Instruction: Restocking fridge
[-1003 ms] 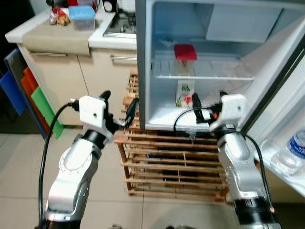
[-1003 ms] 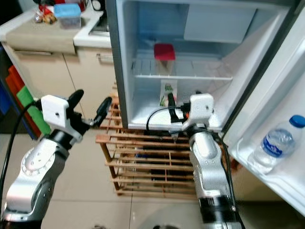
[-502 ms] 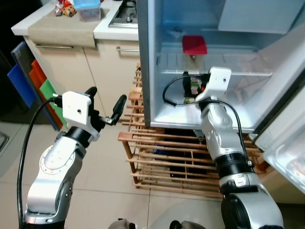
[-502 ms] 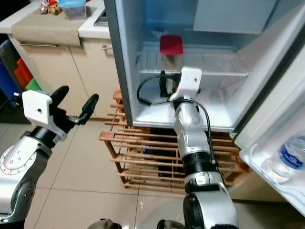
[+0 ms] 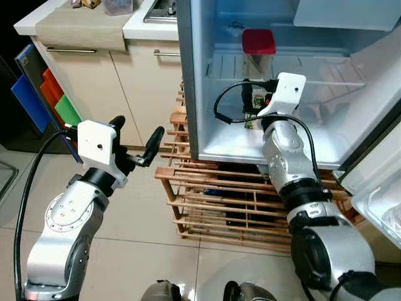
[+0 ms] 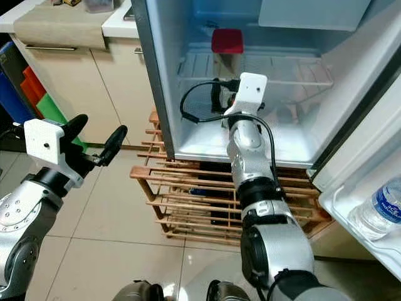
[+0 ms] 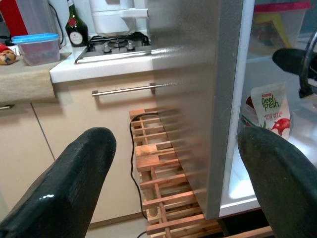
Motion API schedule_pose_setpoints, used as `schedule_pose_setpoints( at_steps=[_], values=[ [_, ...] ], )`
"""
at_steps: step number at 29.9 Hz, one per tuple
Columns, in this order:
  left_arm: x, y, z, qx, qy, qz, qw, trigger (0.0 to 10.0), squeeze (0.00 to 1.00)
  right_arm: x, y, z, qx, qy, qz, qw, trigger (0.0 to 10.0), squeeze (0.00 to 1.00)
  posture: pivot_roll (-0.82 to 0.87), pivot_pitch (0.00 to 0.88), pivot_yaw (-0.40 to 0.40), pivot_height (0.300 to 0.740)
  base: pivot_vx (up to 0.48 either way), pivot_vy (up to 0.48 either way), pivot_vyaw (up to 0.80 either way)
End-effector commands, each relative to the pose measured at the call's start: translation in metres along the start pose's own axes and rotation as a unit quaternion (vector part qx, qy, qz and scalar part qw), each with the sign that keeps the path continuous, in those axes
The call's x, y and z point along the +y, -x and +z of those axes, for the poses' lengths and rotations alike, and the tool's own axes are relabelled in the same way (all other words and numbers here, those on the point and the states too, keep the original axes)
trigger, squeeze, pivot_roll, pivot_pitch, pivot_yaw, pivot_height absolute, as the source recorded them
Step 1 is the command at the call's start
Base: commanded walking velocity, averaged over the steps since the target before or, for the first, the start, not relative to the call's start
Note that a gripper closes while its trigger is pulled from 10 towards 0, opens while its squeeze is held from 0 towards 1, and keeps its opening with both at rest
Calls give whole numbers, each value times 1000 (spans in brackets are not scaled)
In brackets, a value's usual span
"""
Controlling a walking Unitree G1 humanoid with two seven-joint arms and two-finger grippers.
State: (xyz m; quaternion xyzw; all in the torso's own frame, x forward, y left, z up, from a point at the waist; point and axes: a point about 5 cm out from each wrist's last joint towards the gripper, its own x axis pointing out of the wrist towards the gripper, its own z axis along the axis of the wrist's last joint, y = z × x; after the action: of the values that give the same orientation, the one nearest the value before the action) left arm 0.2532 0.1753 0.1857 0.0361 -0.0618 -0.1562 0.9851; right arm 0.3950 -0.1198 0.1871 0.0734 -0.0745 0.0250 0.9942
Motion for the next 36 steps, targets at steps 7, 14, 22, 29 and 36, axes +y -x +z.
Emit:
schedule_pose_setpoints(
  at_steps=[7,14,22,29,36],
  values=[
    [6,2,7,-3,-7,4,1000,10000,0,0,-14,20,-19,14,-1,1000,10000,0,123,173,49,740,0,0,0],
    [7,1,8,-2,-8,3,1000,10000,0,3,-19,23,-13,28,1,1000,10000,0,138,170,50,740,0,0,0],
    [3,-2,7,0,-2,-12,1000,10000,0,7,-21,24,-14,36,8,999,10000,0,127,152,44,740,0,0,0],
    [-16,-10,3,-5,27,-71,997,10000,0,5,-21,27,-28,28,12,999,10000,0,103,76,23,740,0,0,0],
    [-41,-29,-7,-8,58,-150,987,10000,0,-8,11,17,-77,-19,6,997,10000,0,5,0,13,740,0,0,0]
  ],
)
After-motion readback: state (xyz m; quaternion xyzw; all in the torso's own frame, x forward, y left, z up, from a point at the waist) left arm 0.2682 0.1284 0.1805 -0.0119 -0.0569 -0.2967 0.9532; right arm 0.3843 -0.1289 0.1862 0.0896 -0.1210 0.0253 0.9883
